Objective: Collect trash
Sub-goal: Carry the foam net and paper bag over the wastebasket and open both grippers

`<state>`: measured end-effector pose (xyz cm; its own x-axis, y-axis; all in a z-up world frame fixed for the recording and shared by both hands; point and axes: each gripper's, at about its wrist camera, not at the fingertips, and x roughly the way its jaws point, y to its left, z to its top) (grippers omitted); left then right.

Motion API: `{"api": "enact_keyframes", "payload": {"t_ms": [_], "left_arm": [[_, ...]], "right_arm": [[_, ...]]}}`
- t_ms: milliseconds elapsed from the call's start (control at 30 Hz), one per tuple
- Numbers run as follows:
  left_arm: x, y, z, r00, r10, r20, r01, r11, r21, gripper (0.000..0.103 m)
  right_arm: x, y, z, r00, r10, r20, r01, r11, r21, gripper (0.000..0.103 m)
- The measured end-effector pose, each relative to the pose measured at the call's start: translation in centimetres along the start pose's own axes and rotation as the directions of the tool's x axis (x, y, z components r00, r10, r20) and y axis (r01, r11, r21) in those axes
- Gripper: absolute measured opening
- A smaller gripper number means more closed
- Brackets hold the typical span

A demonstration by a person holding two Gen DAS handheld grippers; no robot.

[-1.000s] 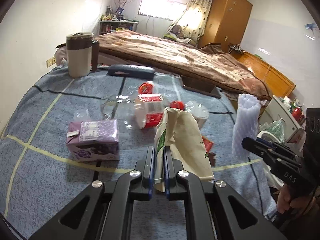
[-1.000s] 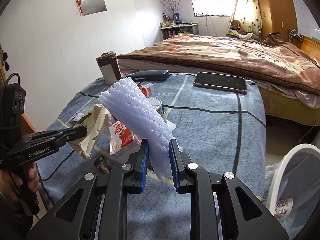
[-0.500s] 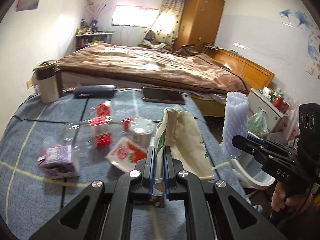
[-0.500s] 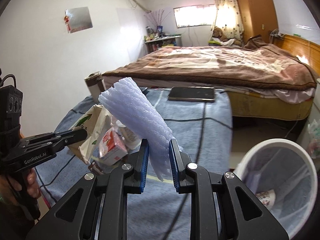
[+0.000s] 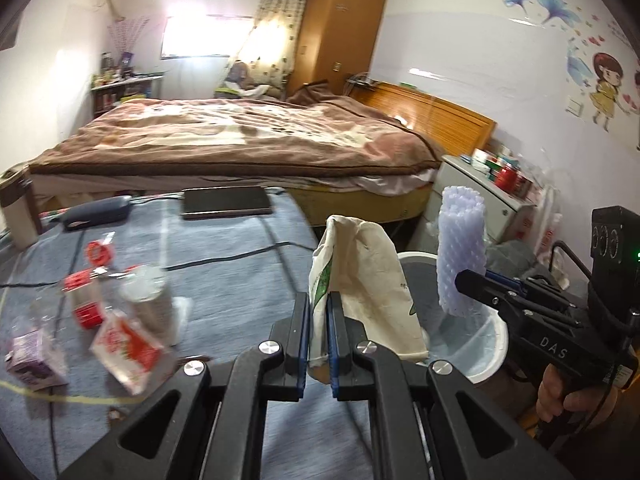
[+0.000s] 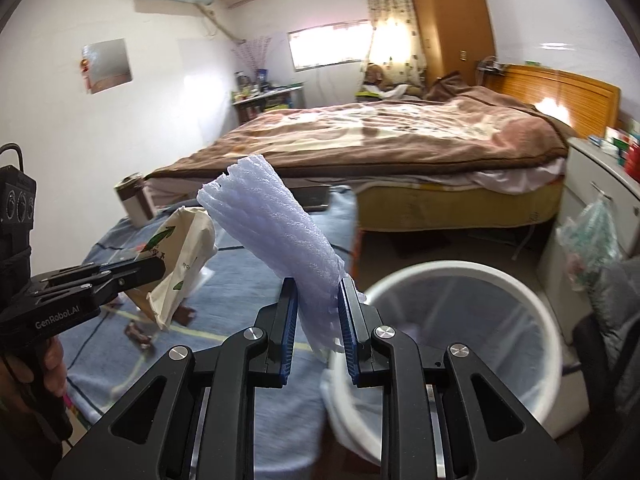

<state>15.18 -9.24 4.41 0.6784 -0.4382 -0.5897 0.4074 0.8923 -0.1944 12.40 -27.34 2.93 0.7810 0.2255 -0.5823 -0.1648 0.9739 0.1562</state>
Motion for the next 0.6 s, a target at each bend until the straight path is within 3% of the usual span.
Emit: {"api": "enact_keyframes", "payload": {"t_ms": [233, 600], "left_arm": [[3.3, -5.2, 0.5, 0.995, -0.092, -0.045, 0.094, 0.995, 0.04, 0.009], [8.4, -10.6, -0.3, 0.98, -0.128, -0.152, 0.141, 0.987, 0.082, 0.009]], "right_arm": [[-0.1, -3.9, -1.0, 0.996, -0.088, -0.031, 0.09, 0.994, 0.062, 0.023], [0.2, -8.5, -3.1, 0.968, -0.216, -0.128, 0.228, 0.969, 0.094, 0.023]]}}
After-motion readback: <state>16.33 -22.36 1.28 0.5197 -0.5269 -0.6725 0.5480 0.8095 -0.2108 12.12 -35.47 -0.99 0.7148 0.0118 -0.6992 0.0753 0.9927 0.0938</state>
